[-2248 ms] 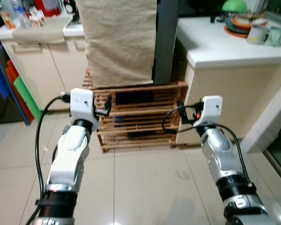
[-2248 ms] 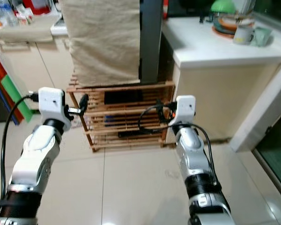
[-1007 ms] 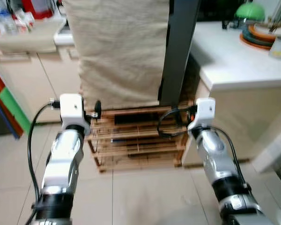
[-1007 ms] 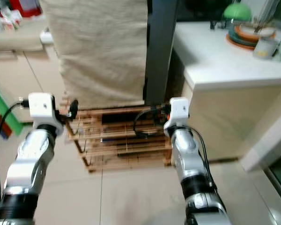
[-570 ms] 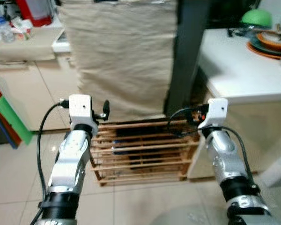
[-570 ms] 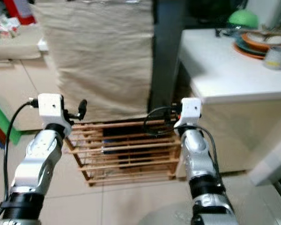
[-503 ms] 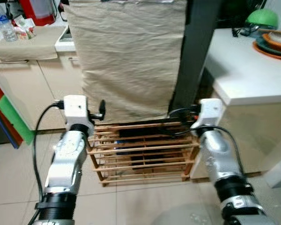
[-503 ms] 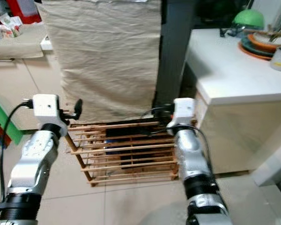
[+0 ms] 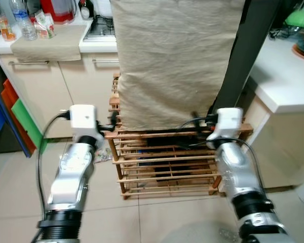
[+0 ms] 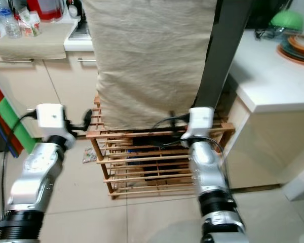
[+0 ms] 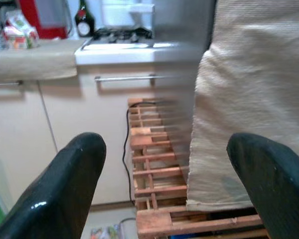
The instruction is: Restocking fridge
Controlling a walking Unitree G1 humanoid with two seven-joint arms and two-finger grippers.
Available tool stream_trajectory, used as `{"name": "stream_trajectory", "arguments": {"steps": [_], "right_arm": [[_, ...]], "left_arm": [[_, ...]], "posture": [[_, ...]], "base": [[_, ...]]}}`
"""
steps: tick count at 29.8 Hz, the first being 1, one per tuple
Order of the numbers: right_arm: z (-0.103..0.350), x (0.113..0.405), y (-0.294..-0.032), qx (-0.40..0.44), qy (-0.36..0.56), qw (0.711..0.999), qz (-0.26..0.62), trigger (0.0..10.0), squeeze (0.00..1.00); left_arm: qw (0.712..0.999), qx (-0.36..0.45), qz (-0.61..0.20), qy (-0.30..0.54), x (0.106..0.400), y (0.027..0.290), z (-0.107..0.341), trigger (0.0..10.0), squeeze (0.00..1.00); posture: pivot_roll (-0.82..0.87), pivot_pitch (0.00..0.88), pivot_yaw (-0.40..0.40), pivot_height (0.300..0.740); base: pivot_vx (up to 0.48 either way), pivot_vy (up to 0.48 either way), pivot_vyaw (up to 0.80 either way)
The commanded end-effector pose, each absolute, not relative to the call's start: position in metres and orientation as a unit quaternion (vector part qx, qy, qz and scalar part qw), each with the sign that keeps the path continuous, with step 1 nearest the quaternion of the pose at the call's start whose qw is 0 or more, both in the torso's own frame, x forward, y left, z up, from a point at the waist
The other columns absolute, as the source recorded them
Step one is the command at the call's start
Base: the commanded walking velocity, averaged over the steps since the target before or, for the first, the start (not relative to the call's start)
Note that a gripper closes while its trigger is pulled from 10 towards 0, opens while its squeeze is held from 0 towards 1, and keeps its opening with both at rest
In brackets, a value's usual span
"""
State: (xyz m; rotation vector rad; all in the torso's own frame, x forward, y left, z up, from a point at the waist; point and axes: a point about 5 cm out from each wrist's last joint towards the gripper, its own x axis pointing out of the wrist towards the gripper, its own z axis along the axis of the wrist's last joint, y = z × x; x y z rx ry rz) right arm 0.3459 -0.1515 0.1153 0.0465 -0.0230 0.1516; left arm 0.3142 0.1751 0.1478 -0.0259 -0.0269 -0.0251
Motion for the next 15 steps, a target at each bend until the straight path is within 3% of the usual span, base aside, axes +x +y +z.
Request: {"name": "stream_trajectory", "arguments": {"steps": [1,15], "right_arm": [[0.113,0.344,-0.165,0.027,-0.006,0.998,0.055,10.0,0.0],[0.117,0.335,-0.19,0.018,-0.032,0.999,-0.01,10.0,0.0]], "left_arm": [[0.999,-0.02,-0.032,-0.013,0.315,0.165,0.149,10.0,0.0],[0.998,-0.015,-0.053,-0.034,0.314,0.163,0.152,10.0,0.0]], "posture": [[-0.12,0.0,0.039,0.74],[-0.13,0.0,0.047,0.74]], "base": [[0.0,0.48,-0.74],[0.0,0.48,-0.74]]}}
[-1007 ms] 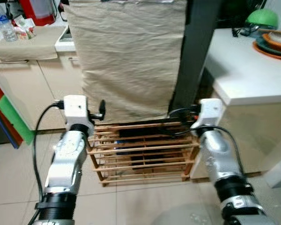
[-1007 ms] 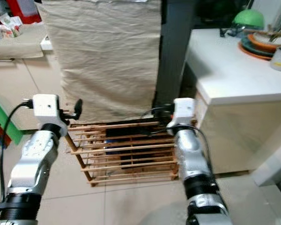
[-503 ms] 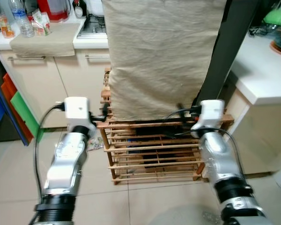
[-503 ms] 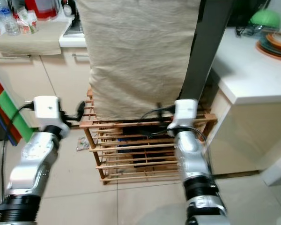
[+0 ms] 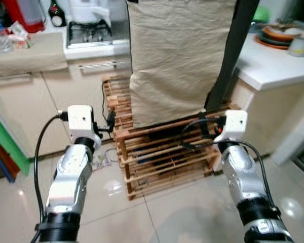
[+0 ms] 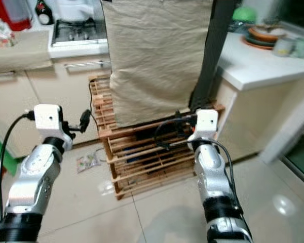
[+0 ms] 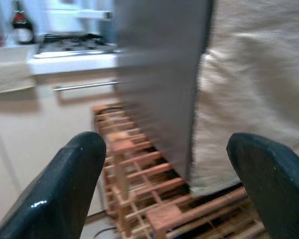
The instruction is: Restocking fridge
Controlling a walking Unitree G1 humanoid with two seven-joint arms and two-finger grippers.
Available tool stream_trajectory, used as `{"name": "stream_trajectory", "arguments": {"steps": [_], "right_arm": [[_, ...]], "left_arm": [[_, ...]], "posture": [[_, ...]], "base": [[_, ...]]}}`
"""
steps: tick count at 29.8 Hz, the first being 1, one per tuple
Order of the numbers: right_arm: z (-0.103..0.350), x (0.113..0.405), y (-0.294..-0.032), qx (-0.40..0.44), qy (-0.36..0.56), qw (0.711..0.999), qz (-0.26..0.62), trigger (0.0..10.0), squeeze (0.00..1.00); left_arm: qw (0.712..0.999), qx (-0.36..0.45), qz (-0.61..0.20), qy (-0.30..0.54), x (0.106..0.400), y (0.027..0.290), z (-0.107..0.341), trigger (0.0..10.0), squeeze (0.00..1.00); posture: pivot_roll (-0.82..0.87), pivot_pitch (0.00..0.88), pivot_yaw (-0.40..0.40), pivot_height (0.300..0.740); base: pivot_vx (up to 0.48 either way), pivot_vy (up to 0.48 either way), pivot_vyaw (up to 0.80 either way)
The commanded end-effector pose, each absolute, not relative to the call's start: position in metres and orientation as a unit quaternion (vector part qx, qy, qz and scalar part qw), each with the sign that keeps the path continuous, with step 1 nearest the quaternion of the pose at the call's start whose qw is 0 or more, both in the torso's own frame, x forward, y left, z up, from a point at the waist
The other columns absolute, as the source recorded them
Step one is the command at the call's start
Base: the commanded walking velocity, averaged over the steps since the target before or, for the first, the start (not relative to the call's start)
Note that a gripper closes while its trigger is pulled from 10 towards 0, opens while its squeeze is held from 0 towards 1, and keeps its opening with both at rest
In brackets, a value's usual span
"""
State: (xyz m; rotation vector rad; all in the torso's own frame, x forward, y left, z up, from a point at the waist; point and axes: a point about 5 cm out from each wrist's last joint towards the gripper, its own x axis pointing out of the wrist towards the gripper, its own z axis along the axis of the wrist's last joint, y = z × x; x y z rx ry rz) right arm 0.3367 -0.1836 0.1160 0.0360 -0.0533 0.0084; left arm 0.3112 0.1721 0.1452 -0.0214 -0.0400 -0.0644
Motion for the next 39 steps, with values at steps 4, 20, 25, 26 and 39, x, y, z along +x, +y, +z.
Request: {"name": "stream_trajectory", "arguments": {"steps": [4,20,25,26,39], "right_arm": [[0.118,0.334,-0.189,0.016,-0.034,0.999,-0.008,10.0,0.0],[0.124,0.329,-0.19,0.017,-0.052,0.998,-0.02,10.0,0.0],[0.126,0.328,-0.19,0.013,-0.058,0.998,-0.021,10.0,0.0],[0.125,0.327,-0.189,0.01,-0.055,0.998,-0.02,10.0,0.0],[0.124,0.327,-0.183,0.001,-0.053,0.998,-0.013,10.0,0.0]], "left_arm": [[0.998,-0.012,-0.057,-0.038,0.316,0.163,0.153,10.0,0.0],[0.992,-0.023,-0.111,-0.06,0.318,0.148,0.158,10.0,0.0],[0.992,-0.019,-0.105,-0.067,0.318,0.15,0.162,10.0,0.0],[0.992,-0.017,-0.099,-0.071,0.317,0.151,0.163,10.0,0.0],[0.99,-0.051,-0.086,-0.1,0.317,0.148,0.172,10.0,0.0]], "posture": [[-0.15,0.0,0.062,0.74],[-0.17,0.0,0.092,0.74],[-0.16,0.0,0.081,0.74],[-0.16,0.0,0.076,0.74],[-0.16,0.0,0.062,0.74]], "base": [[0.0,0.48,-0.73],[0.0,0.48,-0.73],[0.0,0.48,-0.73],[0.0,0.48,-0.73],[0.25,0.078,-0.15]]}}
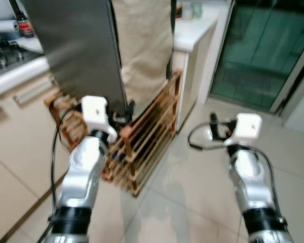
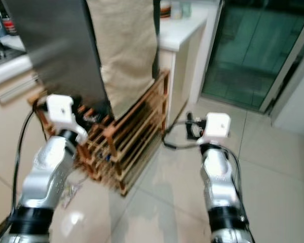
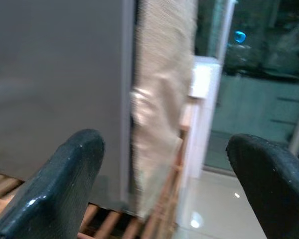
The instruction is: Restocking fridge
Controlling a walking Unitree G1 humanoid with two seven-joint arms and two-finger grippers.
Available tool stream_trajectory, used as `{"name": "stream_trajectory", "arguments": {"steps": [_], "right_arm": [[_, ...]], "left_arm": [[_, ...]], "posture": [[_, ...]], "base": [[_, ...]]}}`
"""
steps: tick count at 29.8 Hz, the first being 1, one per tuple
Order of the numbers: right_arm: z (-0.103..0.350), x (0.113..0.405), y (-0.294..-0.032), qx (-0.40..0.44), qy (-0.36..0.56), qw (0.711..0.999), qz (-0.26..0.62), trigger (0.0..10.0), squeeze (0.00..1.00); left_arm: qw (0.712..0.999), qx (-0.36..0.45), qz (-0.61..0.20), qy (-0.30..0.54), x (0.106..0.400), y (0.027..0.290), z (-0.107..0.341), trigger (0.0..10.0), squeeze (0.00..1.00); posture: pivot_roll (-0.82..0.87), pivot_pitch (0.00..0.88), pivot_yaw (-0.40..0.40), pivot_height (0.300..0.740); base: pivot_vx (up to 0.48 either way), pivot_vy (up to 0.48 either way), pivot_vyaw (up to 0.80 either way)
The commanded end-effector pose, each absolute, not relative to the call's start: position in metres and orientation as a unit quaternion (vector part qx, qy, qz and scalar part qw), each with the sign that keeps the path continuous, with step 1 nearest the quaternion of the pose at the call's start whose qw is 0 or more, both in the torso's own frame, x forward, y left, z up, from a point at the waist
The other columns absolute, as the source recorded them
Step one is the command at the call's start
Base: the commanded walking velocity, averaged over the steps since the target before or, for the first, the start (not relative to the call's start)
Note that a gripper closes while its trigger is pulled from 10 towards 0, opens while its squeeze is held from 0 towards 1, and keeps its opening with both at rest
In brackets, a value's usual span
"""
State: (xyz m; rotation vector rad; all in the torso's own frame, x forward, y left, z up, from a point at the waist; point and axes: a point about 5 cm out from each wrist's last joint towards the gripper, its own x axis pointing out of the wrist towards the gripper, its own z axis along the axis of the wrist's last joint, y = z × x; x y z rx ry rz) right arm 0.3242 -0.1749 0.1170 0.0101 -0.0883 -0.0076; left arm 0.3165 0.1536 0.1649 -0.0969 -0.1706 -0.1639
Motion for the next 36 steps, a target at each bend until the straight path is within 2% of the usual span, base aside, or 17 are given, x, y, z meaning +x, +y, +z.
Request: {"name": "stream_trajectory", "arguments": {"steps": [1,5,14,23,29,34,36], "right_arm": [[0.125,0.328,-0.183,0.0,-0.054,0.998,-0.013,10.0,0.0],[0.126,0.328,-0.182,0.0,-0.056,0.998,-0.011,10.0,0.0],[0.125,0.329,-0.18,0.0,-0.056,0.998,-0.008,10.0,0.0],[0.125,0.331,-0.18,-0.002,-0.052,0.999,-0.004,10.0,0.0],[0.126,0.33,-0.178,-0.004,-0.06,0.998,0.001,10.0,0.0],[0.126,0.33,-0.179,-0.005,-0.059,0.998,0.0,10.0,0.0],[0.127,0.331,-0.178,-0.005,-0.061,0.998,0.002,10.0,0.0]], "left_arm": [[0.99,-0.053,-0.081,-0.101,0.318,0.149,0.173,10.0,0.0],[0.99,-0.05,-0.087,-0.103,0.318,0.148,0.173,10.0,0.0],[0.986,-0.036,-0.12,-0.106,0.316,0.14,0.174,10.0,0.0],[0.987,-0.038,-0.115,-0.11,0.318,0.139,0.177,10.0,0.0],[0.987,-0.048,-0.106,-0.108,0.319,0.141,0.178,10.0,0.0],[0.991,-0.054,-0.107,-0.059,0.328,0.137,0.172,10.0,0.0],[0.992,-0.064,-0.101,-0.039,0.342,0.136,0.17,10.0,0.0]], "posture": [[-0.16,0.0,0.062,0.74],[-0.16,0.0,0.063,0.74],[-0.16,0.0,0.067,0.74],[-0.16,0.0,0.066,0.74],[-0.16,0.0,0.065,0.74],[-0.16,0.0,0.061,0.74],[-0.16,0.0,0.051,0.74]], "base": [[0.42,0.0,0.0],[0.394,0.274,0.0],[0.479,0.0,0.0],[0.0,0.0,0.0],[0.0,0.0,-0.39],[0.0,0.0,0.0],[0.0,0.0,0.0]]}}
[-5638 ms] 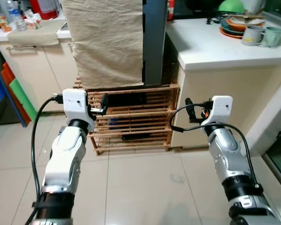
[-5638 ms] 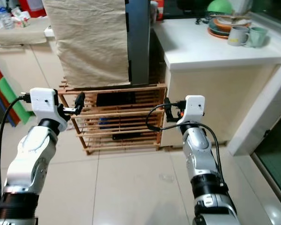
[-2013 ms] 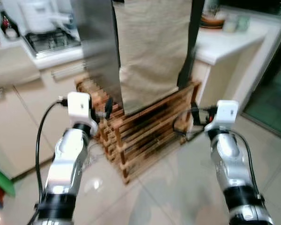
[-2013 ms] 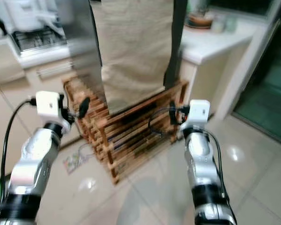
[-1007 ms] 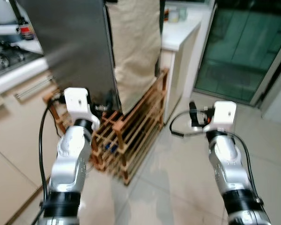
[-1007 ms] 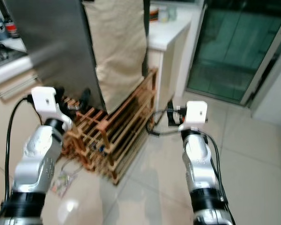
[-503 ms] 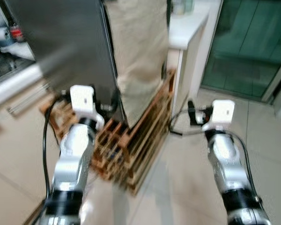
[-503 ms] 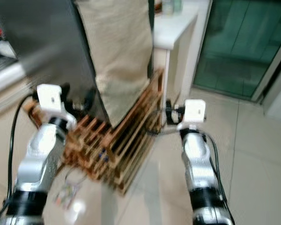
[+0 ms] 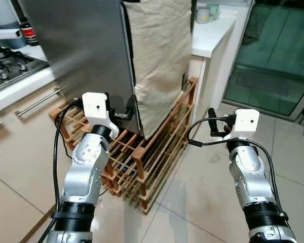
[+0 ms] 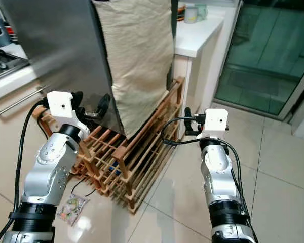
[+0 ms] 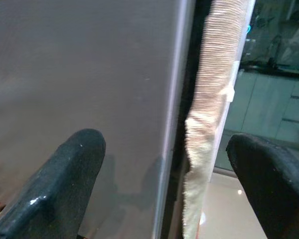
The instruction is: Restocking fridge
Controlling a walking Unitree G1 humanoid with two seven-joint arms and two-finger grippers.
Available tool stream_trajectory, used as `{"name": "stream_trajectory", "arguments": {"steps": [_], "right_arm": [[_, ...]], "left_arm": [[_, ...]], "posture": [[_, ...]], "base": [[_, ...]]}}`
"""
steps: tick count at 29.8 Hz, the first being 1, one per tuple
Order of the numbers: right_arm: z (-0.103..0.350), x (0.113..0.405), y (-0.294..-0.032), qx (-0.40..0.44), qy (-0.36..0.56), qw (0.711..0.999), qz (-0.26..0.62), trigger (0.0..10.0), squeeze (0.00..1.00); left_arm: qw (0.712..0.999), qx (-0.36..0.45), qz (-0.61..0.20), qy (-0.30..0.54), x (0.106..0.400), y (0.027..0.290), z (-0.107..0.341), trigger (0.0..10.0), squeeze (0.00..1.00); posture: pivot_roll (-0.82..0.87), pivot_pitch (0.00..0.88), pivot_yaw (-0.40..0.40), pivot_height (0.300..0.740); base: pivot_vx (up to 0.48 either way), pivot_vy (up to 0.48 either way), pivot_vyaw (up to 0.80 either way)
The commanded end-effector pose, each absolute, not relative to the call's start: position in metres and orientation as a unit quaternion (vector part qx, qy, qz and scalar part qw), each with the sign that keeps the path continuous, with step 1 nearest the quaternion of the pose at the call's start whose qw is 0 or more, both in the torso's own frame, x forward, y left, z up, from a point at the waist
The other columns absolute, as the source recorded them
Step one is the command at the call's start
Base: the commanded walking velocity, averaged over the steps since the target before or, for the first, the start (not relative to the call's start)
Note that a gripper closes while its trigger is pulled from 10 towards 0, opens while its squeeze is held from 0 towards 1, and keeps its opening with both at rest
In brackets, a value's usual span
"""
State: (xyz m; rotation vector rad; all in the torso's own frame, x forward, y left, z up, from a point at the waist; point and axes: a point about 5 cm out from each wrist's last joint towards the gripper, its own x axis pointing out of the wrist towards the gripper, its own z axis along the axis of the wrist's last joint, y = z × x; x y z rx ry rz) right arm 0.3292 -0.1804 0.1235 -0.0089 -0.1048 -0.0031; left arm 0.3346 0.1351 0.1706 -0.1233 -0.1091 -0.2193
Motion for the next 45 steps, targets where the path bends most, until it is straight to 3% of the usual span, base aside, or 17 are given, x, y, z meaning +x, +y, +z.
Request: {"name": "stream_trajectory", "arguments": {"steps": [1,16,24,33,37,45], "right_arm": [[0.127,0.331,-0.178,-0.005,-0.061,0.998,0.002,10.0,0.0],[0.128,0.328,-0.181,-0.007,-0.062,0.998,-0.002,10.0,0.0],[0.127,0.324,-0.185,-0.013,-0.06,0.998,-0.007,10.0,0.0],[0.126,0.322,-0.186,-0.015,-0.057,0.998,-0.008,10.0,0.0],[0.125,0.321,-0.187,-0.016,-0.055,0.998,-0.01,10.0,0.0],[0.124,0.317,-0.189,-0.018,-0.054,0.998,-0.014,10.0,0.0]], "left_arm": [[0.992,-0.064,-0.101,-0.039,0.342,0.136,0.17,10.0,0.0],[0.99,-0.072,-0.116,-0.043,0.376,0.113,0.191,10.0,0.0],[0.978,-0.073,-0.182,-0.072,0.383,0.081,0.212,10.0,0.0],[0.974,-0.08,-0.203,-0.062,0.39,0.057,0.213,10.0,0.0],[0.976,-0.077,-0.196,-0.057,0.393,0.054,0.213,10.0,0.0],[0.99,-0.084,-0.106,-0.031,0.402,0.068,0.203,10.0,0.0]], "posture": [[-0.16,0.0,0.051,0.74],[-0.19,0.0,0.064,0.74],[-0.22,0.0,0.076,0.74],[-0.24,0.0,0.086,0.74],[-0.25,0.0,0.09,0.74],[-0.27,0.0,0.099,0.74]], "base": [[0.0,0.0,0.0],[0.0,0.0,0.0],[0.0,0.0,0.0],[0.0,0.0,0.0],[0.0,0.0,0.0],[0.0,0.0,0.0]]}}
